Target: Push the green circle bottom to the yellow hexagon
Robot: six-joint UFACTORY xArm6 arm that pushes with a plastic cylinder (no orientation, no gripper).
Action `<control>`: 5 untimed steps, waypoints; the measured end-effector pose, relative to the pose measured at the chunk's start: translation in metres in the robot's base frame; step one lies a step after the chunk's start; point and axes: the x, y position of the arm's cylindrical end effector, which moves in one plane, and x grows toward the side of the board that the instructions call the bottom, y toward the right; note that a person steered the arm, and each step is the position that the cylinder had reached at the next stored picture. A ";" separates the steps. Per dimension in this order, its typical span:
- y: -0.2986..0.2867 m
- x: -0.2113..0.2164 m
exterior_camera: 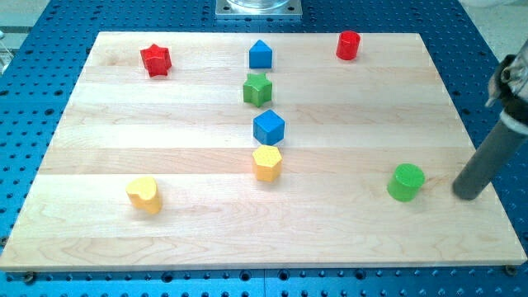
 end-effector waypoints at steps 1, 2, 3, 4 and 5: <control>-0.007 0.041; -0.062 0.044; -0.012 0.018; -0.011 -0.008; -0.049 0.000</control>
